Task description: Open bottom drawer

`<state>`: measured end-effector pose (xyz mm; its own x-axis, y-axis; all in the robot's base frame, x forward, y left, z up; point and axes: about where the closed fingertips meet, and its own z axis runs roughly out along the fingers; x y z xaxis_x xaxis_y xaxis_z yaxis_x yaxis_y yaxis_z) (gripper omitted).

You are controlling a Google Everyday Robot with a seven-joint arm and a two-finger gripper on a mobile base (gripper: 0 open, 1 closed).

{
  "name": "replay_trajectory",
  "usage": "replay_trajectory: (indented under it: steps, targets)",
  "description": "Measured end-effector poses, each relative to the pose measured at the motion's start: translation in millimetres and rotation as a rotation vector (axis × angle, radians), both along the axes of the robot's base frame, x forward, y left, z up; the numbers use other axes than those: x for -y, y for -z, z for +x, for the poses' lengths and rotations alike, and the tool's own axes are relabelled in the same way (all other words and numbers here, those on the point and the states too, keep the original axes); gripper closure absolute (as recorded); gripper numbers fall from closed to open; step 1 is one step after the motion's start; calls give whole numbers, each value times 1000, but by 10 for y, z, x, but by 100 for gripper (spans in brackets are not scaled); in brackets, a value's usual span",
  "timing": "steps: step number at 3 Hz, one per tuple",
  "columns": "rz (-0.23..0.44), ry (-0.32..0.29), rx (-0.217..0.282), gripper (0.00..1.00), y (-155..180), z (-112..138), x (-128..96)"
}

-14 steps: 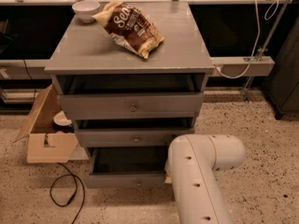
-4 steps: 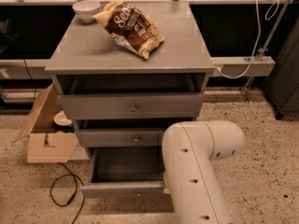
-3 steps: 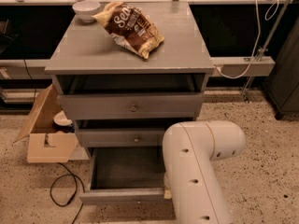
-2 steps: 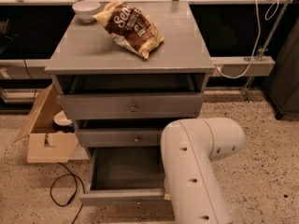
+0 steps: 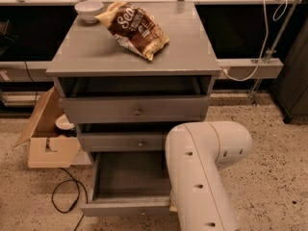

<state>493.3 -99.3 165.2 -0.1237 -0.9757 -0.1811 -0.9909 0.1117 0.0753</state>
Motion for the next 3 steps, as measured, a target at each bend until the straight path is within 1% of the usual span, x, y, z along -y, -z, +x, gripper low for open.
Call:
replay_trajectory:
  steps: [1, 2, 3]
  targets:
    - [0, 0, 0, 12, 0, 0, 0]
    - [0, 0, 0, 0, 0, 0, 0]
    - [93, -16, 46, 0, -373, -83, 141]
